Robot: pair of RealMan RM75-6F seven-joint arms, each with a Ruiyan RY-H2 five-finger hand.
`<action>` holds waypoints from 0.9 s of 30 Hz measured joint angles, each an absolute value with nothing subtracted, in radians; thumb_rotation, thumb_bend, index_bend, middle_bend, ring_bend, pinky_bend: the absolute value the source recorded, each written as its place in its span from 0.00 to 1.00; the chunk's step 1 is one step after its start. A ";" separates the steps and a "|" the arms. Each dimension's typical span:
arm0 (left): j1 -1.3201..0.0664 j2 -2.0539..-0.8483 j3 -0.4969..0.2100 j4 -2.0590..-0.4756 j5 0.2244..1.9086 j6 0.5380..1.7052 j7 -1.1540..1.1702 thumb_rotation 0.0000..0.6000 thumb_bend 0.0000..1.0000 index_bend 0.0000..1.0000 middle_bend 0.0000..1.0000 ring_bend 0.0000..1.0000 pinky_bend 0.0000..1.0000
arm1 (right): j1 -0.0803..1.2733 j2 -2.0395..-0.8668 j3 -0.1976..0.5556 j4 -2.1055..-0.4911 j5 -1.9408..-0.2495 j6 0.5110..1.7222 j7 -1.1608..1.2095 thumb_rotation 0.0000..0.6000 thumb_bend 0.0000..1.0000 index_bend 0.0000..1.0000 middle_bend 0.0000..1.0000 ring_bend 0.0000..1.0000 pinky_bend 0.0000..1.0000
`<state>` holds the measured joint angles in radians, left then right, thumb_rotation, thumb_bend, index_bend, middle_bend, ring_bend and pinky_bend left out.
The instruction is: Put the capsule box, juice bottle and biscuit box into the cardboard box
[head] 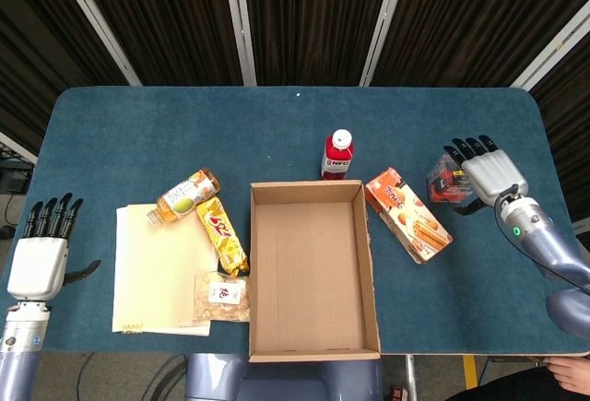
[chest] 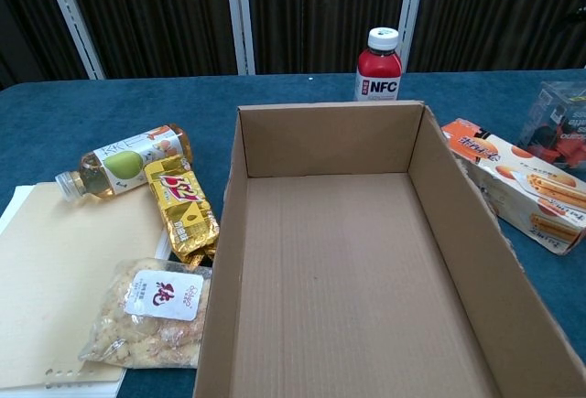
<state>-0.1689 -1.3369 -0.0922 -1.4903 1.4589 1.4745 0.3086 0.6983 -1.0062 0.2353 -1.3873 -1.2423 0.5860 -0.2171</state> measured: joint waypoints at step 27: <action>-0.183 -1.402 -0.112 -1.478 1.355 1.428 0.429 0.83 0.00 0.00 0.00 0.00 0.00 | 0.877 -1.253 0.195 -0.960 -1.257 0.336 -0.073 1.00 0.08 0.00 0.00 0.00 0.00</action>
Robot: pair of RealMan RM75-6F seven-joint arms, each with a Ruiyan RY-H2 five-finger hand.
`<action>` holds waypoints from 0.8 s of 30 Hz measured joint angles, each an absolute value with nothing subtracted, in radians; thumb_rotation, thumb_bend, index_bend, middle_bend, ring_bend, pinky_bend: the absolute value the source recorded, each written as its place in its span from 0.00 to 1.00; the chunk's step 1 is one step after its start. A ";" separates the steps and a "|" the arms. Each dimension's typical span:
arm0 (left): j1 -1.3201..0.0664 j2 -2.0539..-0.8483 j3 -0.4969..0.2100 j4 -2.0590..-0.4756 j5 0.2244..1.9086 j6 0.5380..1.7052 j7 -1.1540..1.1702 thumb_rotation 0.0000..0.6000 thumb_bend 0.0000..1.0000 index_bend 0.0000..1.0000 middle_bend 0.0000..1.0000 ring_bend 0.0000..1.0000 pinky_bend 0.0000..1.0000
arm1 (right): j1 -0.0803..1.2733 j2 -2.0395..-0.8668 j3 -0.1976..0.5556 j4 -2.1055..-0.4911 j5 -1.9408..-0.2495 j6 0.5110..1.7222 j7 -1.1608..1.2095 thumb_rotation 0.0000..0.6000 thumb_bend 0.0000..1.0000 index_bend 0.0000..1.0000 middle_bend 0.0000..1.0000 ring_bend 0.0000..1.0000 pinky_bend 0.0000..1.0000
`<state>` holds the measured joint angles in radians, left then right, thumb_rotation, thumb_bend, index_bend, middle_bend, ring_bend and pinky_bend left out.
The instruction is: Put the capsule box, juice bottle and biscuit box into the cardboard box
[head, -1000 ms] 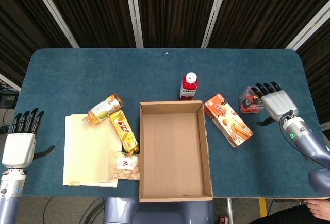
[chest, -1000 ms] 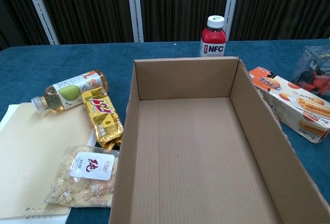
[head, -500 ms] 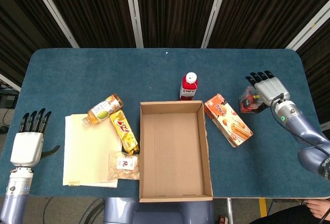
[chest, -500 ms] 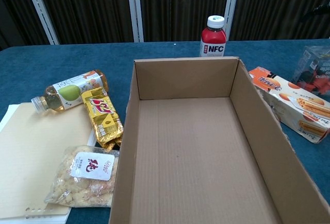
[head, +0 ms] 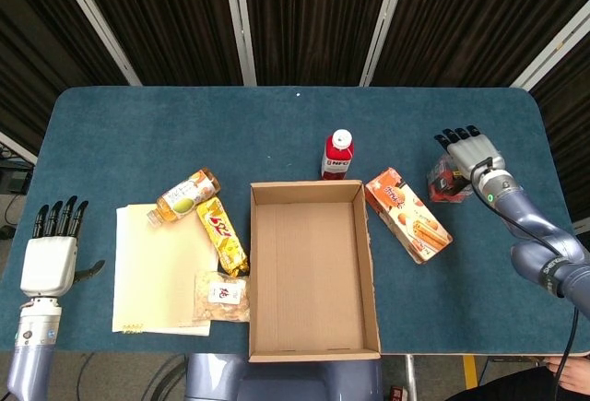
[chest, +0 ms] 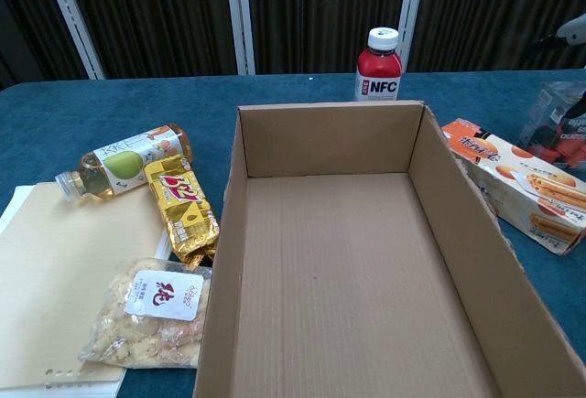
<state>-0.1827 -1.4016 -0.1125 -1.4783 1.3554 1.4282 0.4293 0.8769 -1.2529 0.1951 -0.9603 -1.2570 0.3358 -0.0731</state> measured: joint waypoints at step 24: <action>-0.197 -1.419 -0.113 -1.469 1.325 1.405 0.458 0.84 0.00 0.00 0.00 0.00 0.00 | 0.896 -1.429 0.106 -0.641 -1.363 0.248 0.077 1.00 0.32 0.32 0.19 0.24 0.32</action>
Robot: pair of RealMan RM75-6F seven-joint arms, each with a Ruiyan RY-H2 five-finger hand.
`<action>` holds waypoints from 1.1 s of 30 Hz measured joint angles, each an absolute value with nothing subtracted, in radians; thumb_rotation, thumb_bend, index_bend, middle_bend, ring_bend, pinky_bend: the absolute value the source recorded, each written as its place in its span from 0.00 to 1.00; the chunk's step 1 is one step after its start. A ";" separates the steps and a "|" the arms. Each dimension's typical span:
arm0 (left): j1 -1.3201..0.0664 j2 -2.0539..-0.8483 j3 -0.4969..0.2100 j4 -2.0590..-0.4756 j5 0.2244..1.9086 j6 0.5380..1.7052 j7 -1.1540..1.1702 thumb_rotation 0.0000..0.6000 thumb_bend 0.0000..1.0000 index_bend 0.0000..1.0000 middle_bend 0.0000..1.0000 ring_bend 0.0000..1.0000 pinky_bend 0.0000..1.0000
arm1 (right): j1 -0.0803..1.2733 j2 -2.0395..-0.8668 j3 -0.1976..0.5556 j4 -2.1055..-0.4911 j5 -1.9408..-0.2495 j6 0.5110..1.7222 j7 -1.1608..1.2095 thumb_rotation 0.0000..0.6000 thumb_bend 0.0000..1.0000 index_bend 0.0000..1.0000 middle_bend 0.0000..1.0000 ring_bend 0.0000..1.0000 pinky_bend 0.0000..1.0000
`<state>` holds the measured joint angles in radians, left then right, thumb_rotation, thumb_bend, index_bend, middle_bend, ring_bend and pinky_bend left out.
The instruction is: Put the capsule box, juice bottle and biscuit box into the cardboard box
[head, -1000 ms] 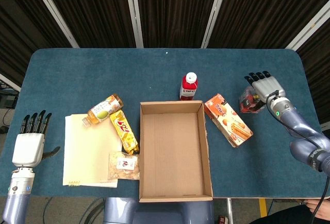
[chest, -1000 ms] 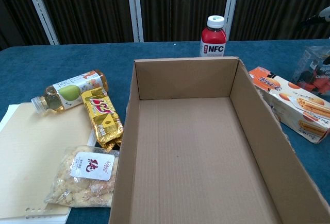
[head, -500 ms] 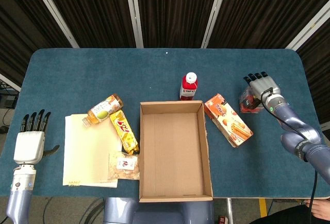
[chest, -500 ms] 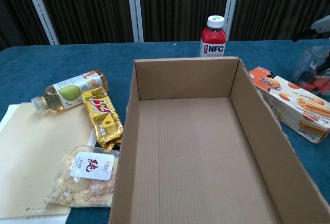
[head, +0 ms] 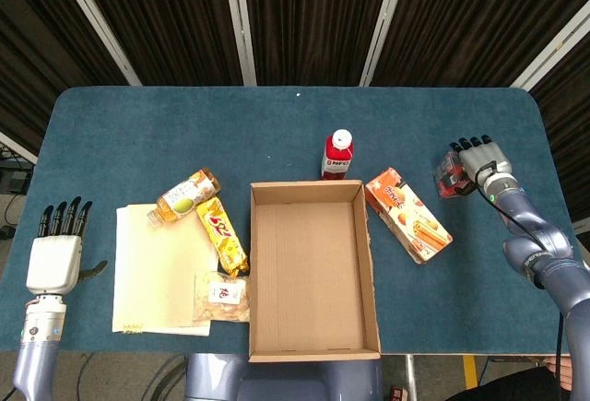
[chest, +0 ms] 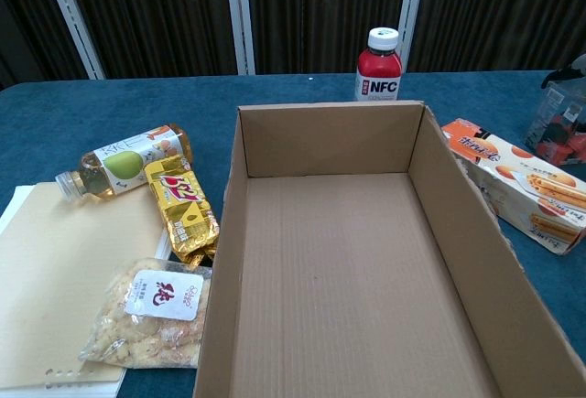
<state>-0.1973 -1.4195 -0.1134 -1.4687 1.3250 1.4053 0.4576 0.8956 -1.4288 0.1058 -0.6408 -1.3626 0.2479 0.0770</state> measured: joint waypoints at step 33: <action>-0.177 -1.331 -0.074 -1.543 1.403 1.435 0.346 0.84 0.00 0.00 0.00 0.00 0.00 | 0.817 -0.968 0.196 -1.412 -1.375 0.694 -0.086 1.00 0.33 0.72 0.54 0.63 0.69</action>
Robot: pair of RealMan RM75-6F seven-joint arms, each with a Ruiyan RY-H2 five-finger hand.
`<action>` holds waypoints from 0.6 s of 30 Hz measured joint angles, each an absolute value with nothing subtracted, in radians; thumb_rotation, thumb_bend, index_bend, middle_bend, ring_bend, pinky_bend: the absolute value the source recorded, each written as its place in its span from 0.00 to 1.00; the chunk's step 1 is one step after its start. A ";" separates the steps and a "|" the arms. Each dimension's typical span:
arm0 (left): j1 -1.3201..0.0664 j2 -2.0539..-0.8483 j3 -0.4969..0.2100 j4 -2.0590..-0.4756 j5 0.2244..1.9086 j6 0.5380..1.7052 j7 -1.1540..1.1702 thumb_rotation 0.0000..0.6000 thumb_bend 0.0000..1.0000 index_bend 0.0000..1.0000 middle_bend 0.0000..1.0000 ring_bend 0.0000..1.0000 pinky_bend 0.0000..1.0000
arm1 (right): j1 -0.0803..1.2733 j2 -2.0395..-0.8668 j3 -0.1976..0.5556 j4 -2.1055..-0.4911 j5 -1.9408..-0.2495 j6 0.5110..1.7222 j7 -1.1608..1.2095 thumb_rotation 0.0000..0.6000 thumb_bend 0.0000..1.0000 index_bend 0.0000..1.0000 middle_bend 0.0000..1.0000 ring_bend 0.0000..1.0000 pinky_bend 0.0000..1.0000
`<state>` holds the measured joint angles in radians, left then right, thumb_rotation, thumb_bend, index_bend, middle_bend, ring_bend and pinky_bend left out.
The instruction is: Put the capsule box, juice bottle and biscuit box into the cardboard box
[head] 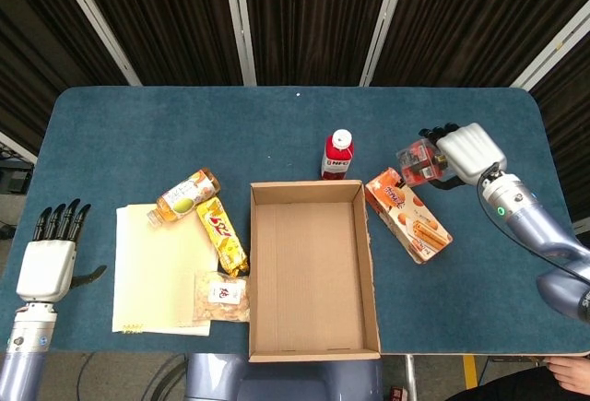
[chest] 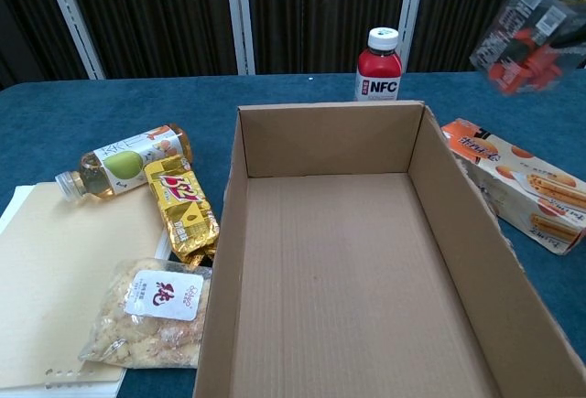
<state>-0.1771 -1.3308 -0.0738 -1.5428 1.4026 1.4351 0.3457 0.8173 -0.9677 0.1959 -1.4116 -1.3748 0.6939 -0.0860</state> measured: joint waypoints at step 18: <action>-0.182 -1.323 -0.050 -1.558 1.433 1.418 0.329 0.84 0.00 0.00 0.00 0.00 0.00 | 0.860 -0.743 0.286 -2.227 -1.089 0.882 -0.679 1.00 0.32 0.69 0.52 0.62 0.69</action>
<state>-0.1823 -1.3226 -0.0500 -1.5584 1.4325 1.4179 0.3288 0.8597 -0.7431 0.2856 -2.2267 -1.0893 0.8823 -0.6787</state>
